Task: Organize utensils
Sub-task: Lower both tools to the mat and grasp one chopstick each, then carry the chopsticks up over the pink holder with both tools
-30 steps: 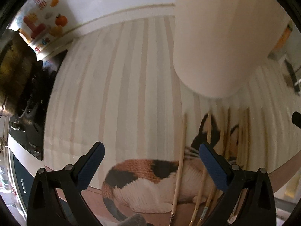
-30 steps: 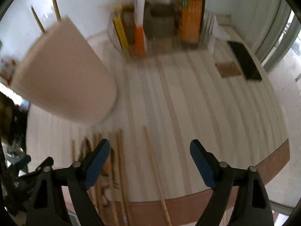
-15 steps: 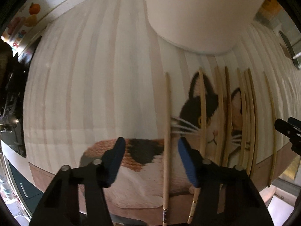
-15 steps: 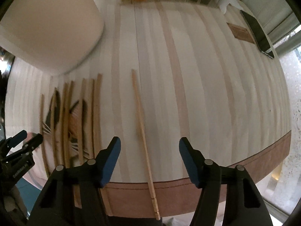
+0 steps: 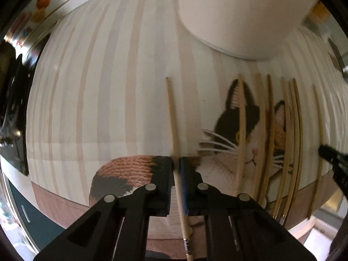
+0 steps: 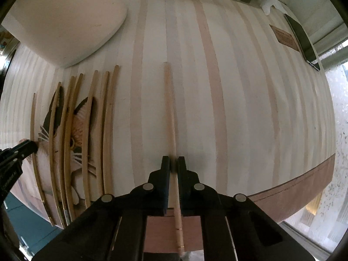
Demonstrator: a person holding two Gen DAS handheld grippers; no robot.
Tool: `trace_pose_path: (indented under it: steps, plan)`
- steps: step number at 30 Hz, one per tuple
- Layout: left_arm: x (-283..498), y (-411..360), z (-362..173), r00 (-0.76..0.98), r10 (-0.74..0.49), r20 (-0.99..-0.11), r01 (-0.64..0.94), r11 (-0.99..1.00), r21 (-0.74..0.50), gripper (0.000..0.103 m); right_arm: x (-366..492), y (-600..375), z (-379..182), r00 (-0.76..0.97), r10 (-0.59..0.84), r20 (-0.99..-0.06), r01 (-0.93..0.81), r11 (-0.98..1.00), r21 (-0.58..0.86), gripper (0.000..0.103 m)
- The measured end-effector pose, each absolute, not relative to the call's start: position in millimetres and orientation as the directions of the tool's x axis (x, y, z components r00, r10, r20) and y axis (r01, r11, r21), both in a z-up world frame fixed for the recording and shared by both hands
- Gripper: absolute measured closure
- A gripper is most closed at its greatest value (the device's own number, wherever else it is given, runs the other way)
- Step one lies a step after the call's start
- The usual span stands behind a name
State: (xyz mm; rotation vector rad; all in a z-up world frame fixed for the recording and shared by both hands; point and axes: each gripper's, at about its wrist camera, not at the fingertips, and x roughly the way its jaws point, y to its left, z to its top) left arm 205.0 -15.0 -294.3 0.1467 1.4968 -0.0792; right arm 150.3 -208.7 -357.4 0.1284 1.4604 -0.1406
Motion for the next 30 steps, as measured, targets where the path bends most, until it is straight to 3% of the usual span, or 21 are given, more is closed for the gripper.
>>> trace_pose_path:
  steps: [5,16,30]
  plan:
    - [211,-2,-291,0.062,0.018,-0.998,0.116,0.993,0.025,0.098,159,-197,-357,0.081,0.049,-0.995,0.197,0.978,0.064,0.096]
    - [210,-10,-296,0.060,0.029,-0.998,0.132,0.991,0.037,0.097,194,-186,-357,0.005,-0.012,-1.000,0.145,0.989,-0.011,0.095]
    - [199,-29,-285,0.146,0.079,-0.986,0.138,0.985,0.099,0.099,185,-182,-355,0.064,-0.008,-0.998,0.178,0.984,0.003,0.096]
